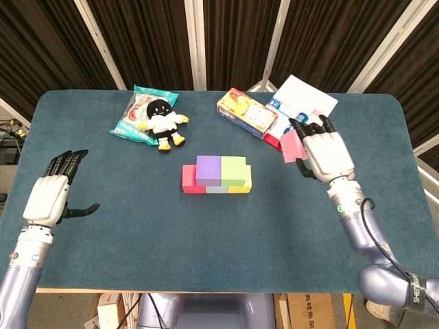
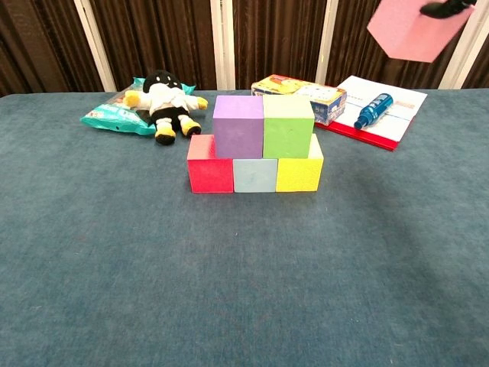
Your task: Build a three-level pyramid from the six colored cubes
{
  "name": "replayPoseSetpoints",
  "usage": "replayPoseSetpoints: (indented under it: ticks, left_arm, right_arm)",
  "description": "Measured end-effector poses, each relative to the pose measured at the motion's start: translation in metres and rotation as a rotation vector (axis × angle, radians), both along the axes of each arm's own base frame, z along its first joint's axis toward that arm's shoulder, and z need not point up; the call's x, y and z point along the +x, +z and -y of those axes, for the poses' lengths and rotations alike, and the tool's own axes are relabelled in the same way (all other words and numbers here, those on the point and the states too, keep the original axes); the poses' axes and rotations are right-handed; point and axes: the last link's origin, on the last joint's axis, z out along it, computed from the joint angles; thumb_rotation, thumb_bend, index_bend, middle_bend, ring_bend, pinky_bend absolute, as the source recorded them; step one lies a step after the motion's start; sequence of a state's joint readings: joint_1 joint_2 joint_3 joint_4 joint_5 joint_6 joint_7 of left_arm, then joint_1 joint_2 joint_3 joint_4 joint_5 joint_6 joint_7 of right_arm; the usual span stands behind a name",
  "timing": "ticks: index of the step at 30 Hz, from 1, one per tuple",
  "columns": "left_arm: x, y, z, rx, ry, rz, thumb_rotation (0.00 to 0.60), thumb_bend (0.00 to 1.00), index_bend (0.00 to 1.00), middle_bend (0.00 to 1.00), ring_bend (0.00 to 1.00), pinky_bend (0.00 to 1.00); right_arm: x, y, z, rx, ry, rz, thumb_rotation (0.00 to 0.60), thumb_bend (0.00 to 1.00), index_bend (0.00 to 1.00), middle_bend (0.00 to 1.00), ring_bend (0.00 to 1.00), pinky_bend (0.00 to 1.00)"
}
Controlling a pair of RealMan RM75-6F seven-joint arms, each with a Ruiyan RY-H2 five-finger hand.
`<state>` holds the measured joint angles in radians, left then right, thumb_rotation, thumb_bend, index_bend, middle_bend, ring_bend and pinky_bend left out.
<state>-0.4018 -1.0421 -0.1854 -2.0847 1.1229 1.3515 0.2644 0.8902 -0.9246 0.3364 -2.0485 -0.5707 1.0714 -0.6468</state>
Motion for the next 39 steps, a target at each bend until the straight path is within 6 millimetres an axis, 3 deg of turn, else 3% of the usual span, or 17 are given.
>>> replayPoseSetpoints:
  ticks: [8, 14, 24, 39]
  left_arm:
    - [-0.002, 0.002, -0.001, -0.008, 0.01, 0.021, 0.6, 0.13, 0.0, 0.06, 0.0, 0.01]
    - [-0.004, 0.004, -0.002, -0.013, 0.018, 0.041, 0.6, 0.13, 0.0, 0.06, 0.0, 0.01]
    - [-0.006, 0.006, -0.002, -0.023, 0.025, 0.058, 0.6, 0.13, 0.0, 0.06, 0.0, 0.01]
    - [-0.005, 0.006, -0.002, -0.025, 0.023, 0.065, 0.6, 0.13, 0.0, 0.06, 0.0, 0.01]
  right_arm:
    - [0.072, -0.017, -0.006, 0.031, 0.009, -0.012, 0.6, 0.5, 0.0, 0.4, 0.26, 0.0]
    - [0.103, -0.041, -0.015, 0.071, 0.004, -0.034, 0.6, 0.5, 0.0, 0.4, 0.26, 0.0]
    - [0.13, -0.075, -0.024, 0.12, -0.018, -0.012, 0.6, 0.5, 0.0, 0.4, 0.26, 0.0]
    - [0.153, -0.101, -0.021, 0.061, -0.099, -0.057, 0.6, 0.5, 0.0, 0.41, 0.26, 0.0]
